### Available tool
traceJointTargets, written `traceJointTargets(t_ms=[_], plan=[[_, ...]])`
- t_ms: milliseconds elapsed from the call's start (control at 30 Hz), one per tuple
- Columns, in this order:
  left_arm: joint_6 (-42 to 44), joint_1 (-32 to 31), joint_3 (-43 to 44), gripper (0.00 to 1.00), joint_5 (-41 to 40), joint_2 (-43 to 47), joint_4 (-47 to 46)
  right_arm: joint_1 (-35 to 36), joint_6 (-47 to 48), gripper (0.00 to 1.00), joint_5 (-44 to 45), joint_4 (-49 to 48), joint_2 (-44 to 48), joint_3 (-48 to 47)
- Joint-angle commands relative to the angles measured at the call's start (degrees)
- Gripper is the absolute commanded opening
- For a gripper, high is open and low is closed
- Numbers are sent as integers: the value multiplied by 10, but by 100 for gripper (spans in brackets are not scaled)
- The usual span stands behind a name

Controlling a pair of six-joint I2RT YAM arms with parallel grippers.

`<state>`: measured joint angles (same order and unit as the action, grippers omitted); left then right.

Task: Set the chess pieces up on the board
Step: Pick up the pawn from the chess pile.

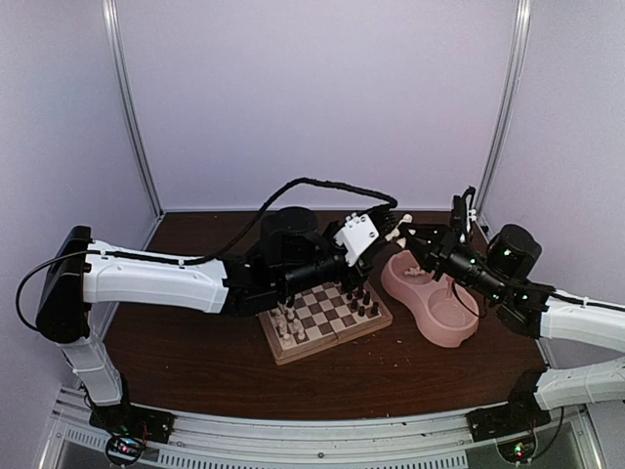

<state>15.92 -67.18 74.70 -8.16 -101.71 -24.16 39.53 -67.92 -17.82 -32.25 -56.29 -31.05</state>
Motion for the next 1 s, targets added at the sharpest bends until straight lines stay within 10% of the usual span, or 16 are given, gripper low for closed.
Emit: traceJointTargets(t_ms=[0, 233, 967], plan=[[-12, 2, 6, 18, -10, 6, -26, 5, 4, 4, 8, -5, 4, 11], [-16, 2, 8, 35, -4, 1, -28, 5, 4, 4, 7, -5, 2, 7], [-9, 2, 32, 30, 1, -13, -16, 5, -6, 4, -2, -24, -8, 6]])
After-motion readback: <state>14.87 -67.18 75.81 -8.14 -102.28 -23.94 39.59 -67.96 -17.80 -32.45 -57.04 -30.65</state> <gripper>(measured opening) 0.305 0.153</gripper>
